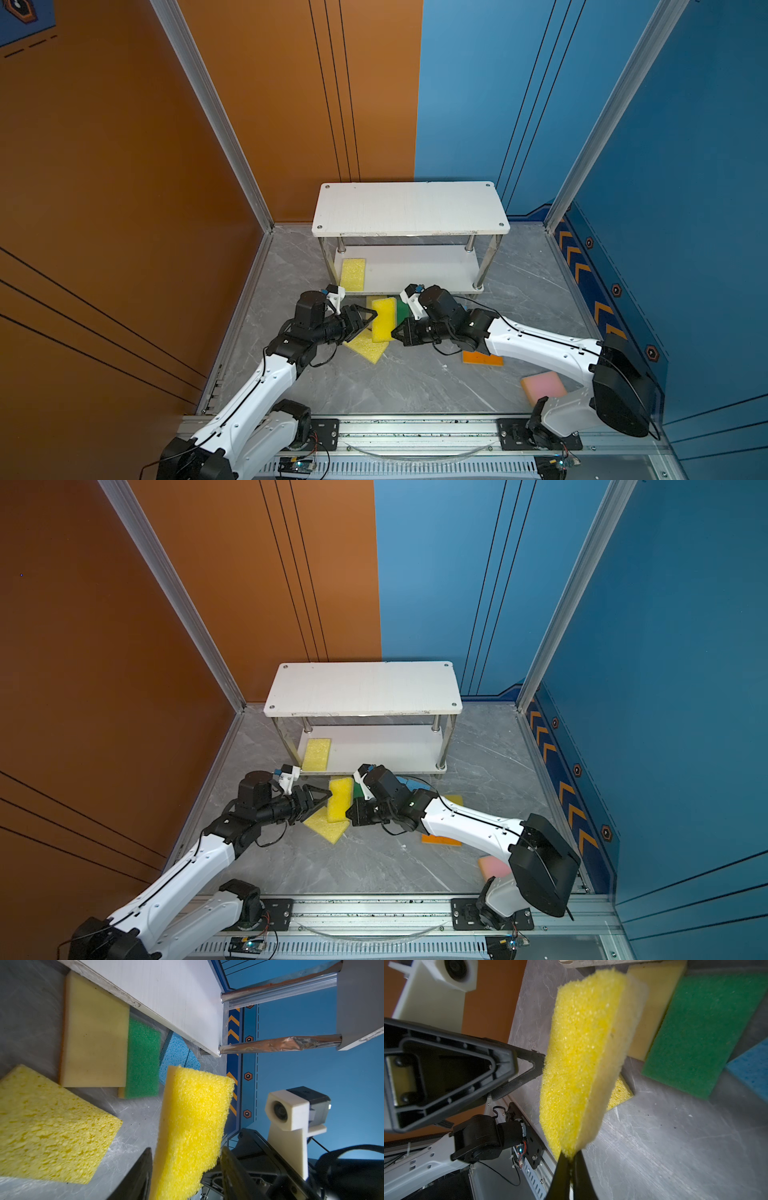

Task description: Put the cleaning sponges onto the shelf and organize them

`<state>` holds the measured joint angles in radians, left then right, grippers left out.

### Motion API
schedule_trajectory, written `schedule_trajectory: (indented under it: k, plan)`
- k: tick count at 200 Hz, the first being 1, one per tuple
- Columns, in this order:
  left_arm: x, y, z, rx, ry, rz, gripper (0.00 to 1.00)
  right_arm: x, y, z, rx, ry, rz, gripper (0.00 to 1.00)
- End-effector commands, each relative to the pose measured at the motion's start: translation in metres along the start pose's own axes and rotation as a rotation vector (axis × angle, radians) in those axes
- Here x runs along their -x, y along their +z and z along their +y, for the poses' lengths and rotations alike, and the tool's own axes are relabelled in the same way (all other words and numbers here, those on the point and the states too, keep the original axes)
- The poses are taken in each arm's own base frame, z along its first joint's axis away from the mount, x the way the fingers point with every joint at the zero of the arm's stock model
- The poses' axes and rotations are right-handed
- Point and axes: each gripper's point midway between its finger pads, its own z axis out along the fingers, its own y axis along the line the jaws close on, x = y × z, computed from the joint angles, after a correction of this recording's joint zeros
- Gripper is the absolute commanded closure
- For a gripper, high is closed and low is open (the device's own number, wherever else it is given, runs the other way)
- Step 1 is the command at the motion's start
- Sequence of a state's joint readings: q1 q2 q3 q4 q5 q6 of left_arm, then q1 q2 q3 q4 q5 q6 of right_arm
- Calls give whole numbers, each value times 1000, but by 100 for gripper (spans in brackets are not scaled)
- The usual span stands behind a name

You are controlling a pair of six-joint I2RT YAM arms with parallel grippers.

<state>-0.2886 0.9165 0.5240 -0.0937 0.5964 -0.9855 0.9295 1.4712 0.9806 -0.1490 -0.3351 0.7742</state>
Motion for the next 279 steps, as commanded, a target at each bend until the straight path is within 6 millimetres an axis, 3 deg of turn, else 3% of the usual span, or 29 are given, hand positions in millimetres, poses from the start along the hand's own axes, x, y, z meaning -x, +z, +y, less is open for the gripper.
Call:
schedule_trajectory:
  k: [1, 100, 104, 132, 234, 279]
  plan:
    - [-1, -3, -2, -14, 19, 5, 42, 4, -2, -6, -26, -10, -27, 100]
    - [4, -8, 1, 6, 19, 3, 15, 21, -9, -21, -52, 26, -95, 100]
    - [4, -9, 1, 6, 21, 3, 9, 22, -9, -21, -54, 28, -99, 100]
    - [6, -13, 1, 9, 20, -5, 1, 28, -9, -25, -59, 38, -123, 100]
    - [6, -32, 12, 32, 6, -39, 2, 70, -9, -36, -49, 66, -251, 100]
    - [9, -37, 13, 27, -6, -58, 2, 96, 5, -40, -31, 66, -276, 100]
